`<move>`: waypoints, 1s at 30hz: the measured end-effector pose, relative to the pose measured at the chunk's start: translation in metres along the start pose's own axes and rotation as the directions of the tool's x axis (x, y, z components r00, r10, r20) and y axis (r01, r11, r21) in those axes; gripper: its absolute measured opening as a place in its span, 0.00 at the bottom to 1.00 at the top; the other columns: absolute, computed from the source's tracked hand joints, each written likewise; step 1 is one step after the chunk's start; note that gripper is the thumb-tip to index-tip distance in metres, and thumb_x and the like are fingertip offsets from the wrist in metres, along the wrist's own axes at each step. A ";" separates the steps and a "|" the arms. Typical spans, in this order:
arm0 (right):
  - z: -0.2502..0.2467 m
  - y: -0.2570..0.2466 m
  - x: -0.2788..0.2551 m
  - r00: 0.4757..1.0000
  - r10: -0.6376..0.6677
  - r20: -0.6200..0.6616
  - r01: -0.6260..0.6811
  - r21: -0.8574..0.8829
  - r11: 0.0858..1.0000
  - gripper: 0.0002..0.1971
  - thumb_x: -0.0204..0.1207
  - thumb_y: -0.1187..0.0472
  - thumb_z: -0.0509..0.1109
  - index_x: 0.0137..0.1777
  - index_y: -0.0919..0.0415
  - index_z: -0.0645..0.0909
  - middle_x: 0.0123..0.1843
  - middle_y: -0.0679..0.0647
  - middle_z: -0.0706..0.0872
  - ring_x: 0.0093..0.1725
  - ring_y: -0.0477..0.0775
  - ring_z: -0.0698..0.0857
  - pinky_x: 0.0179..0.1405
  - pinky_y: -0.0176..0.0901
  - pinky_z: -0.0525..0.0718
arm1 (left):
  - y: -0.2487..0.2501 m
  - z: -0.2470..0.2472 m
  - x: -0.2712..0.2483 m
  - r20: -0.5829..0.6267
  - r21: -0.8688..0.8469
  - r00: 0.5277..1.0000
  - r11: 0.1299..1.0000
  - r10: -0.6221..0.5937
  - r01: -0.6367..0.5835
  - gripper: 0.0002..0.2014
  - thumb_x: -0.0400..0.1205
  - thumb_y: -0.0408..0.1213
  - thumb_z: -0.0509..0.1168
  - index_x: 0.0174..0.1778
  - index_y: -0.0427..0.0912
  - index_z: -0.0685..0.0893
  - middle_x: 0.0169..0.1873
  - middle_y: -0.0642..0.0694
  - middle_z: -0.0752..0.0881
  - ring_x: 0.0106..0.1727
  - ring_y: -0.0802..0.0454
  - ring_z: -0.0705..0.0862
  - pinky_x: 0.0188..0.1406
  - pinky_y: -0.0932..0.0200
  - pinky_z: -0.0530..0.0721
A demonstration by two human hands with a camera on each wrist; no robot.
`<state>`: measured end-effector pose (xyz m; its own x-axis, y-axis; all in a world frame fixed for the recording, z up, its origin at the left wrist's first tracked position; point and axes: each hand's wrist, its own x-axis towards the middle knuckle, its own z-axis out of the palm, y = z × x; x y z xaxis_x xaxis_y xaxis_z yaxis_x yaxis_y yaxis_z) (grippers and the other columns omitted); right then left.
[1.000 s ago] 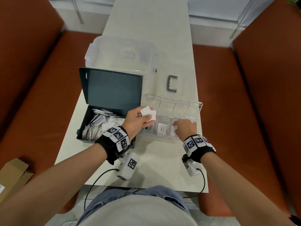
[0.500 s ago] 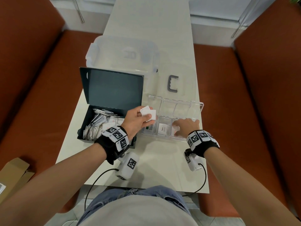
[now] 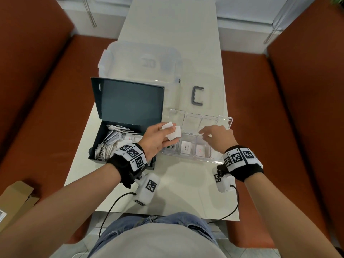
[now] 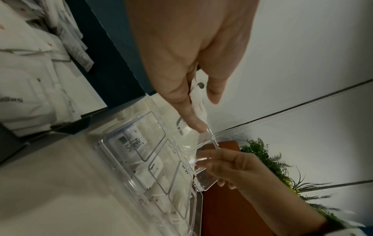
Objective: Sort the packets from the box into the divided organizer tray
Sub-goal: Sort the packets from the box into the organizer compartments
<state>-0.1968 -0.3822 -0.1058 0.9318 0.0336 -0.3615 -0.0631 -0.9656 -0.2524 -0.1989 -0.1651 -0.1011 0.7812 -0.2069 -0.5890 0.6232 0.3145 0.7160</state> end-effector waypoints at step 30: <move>-0.001 -0.057 -0.014 0.987 0.118 -0.110 0.029 0.841 0.540 0.01 0.74 0.69 0.73 0.43 0.65 0.85 0.34 0.56 0.89 0.31 0.53 0.90 0.35 0.44 0.90 | -0.002 0.010 -0.007 0.161 0.168 0.986 0.983 0.040 -0.068 0.15 0.87 0.26 0.57 0.69 0.29 0.77 0.61 0.33 0.85 0.60 0.42 0.86 0.56 0.58 0.87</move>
<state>-0.2062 -0.3283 -0.0854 0.9514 -0.1089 -0.2879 -0.3076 -0.3031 -0.9019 -0.2052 -0.1733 -0.0945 0.8015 -0.3404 -0.4917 0.5663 0.1676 0.8070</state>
